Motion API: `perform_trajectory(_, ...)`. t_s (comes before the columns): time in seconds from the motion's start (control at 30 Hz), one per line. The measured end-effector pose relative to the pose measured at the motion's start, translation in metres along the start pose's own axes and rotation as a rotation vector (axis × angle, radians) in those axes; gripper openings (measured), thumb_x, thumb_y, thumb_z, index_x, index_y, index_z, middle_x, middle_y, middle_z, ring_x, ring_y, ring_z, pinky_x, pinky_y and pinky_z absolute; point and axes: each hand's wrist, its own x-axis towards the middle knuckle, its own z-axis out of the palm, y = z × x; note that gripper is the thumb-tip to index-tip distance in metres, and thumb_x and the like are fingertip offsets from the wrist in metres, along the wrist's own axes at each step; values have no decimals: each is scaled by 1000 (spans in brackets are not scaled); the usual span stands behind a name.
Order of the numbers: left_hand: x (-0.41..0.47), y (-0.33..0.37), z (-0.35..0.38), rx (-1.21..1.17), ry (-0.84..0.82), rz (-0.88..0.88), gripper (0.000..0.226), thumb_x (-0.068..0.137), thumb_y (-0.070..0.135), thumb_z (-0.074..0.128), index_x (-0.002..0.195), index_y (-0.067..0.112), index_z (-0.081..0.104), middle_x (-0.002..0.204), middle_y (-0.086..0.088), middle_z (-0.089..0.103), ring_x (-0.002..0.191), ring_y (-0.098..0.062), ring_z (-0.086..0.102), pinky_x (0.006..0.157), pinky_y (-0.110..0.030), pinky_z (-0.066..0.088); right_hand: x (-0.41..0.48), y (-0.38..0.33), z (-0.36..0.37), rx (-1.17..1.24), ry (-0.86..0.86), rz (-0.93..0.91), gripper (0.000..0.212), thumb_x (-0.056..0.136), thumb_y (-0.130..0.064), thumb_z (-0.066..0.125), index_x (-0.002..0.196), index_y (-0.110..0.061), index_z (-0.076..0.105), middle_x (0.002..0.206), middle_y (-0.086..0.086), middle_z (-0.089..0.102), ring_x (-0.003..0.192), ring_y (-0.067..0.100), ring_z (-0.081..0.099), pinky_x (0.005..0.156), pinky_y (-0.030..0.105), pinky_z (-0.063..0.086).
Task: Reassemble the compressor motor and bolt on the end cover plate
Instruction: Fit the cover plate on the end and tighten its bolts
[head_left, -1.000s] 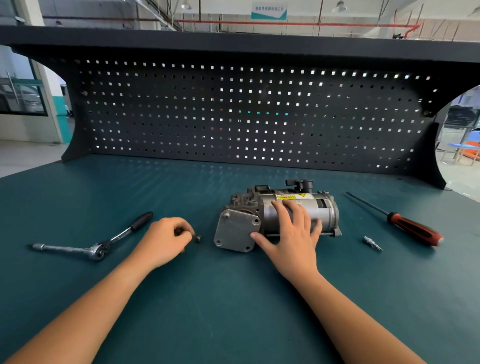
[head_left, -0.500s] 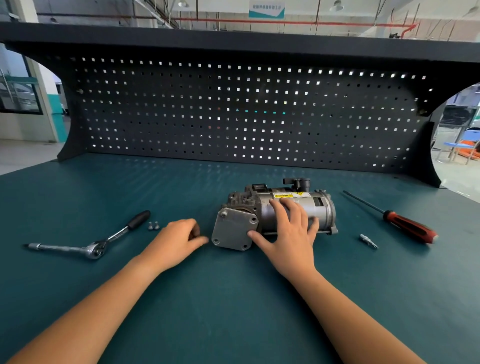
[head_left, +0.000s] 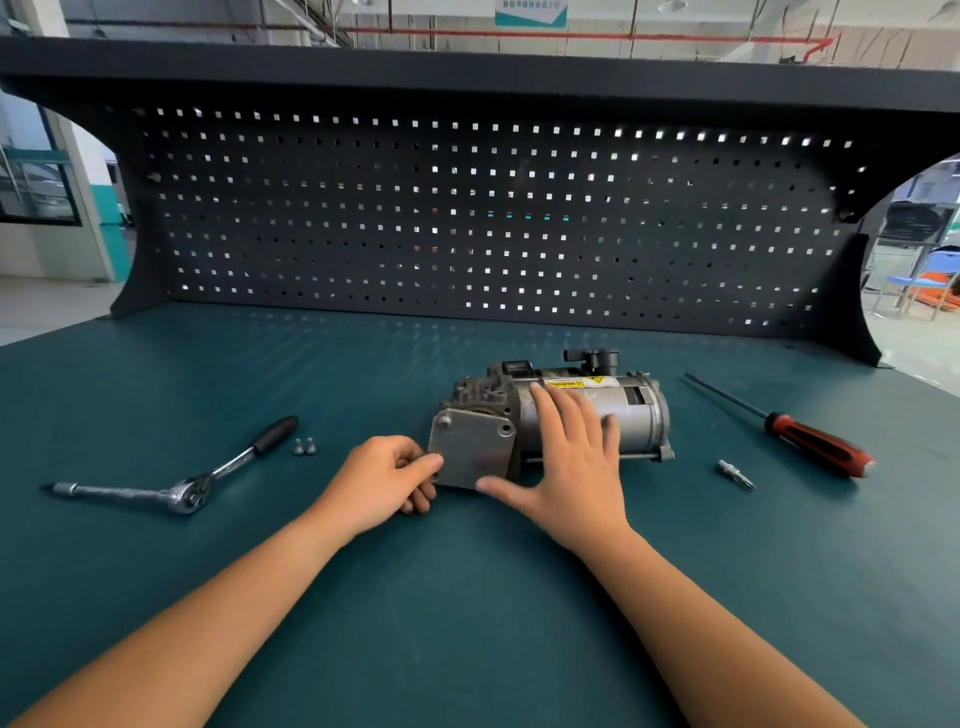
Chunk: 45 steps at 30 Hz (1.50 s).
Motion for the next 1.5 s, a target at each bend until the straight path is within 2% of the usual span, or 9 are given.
perform_trajectory(0.07, -1, 1, 2, -38, -3, -19, 23, 93, 13, 54, 72, 8, 59, 56, 3, 64, 46, -4, 60, 46, -14, 44, 0, 0, 3, -71, -103, -40, 116, 65, -76, 56, 150, -21, 0, 156, -7, 5, 143, 16, -6, 111, 51, 0)
perform_trajectory(0.13, -2, 3, 3, -68, 0, -36, 24, 93, 14, 54, 71, 8, 59, 56, 2, 64, 46, -4, 60, 46, -14, 45, 1, 1, 5, -88, -124, -47, 113, 69, -72, 58, 149, -23, -5, 156, -9, 1, 143, 16, -10, 111, 52, -2)
perform_trajectory(0.4, -5, 6, 8, -174, 25, -117, 25, 94, 17, 54, 73, 6, 60, 54, 3, 67, 47, -5, 61, 45, -14, 47, 2, 1, 0, 35, -33, -112, 89, 76, -46, 72, 147, -16, 26, 149, 3, 32, 144, 30, 12, 115, 40, 11)
perform_trajectory(0.6, -5, 8, 12, -51, 74, -74, 28, 95, 19, 51, 72, 10, 62, 54, 4, 67, 45, -6, 61, 43, -15, 45, 0, 3, 0, 27, -37, -124, 83, 77, -42, 71, 145, -17, 30, 149, 5, 35, 143, 33, 16, 114, 43, 15)
perform_trajectory(0.87, -5, 11, 13, -77, 91, -114, 25, 95, 23, 51, 77, 8, 60, 56, 3, 69, 47, -6, 62, 42, -15, 45, -2, 1, -1, -20, 21, -135, 84, 70, -37, 78, 140, -9, 40, 140, 10, 47, 134, 39, 34, 107, 50, 29)
perform_trajectory(1.0, -5, 13, 12, -67, 92, -130, 27, 95, 25, 52, 76, 8, 61, 56, 4, 69, 45, -5, 61, 41, -15, 44, -1, -6, -1, -64, -3, -151, 85, 70, -36, 79, 140, -7, 41, 140, 10, 47, 133, 40, 35, 104, 55, 30)
perform_trajectory(1.1, -5, 13, 12, -29, 98, -120, 30, 94, 26, 52, 73, 8, 63, 55, 4, 69, 44, -5, 61, 40, -15, 42, -2, -5, -1, -45, 58, -160, 77, 61, -28, 86, 127, -3, 54, 129, 14, 56, 124, 46, 45, 95, 58, 38)
perform_trajectory(1.33, -4, 12, 12, 13, 110, -84, 29, 93, 28, 54, 72, 11, 65, 56, 6, 68, 44, -5, 60, 39, -13, 41, -3, -3, -1, -9, 94, -162, 71, 62, -25, 86, 124, -4, 58, 126, 12, 59, 124, 45, 46, 95, 59, 39)
perform_trajectory(1.5, -3, 9, 8, 25, 129, -73, 24, 89, 32, 60, 79, 10, 55, 52, 4, 66, 41, -5, 58, 38, -15, 38, -4, -4, -2, -14, 141, -166, 72, 56, -26, 89, 119, -5, 61, 121, 12, 63, 119, 45, 51, 90, 58, 42)
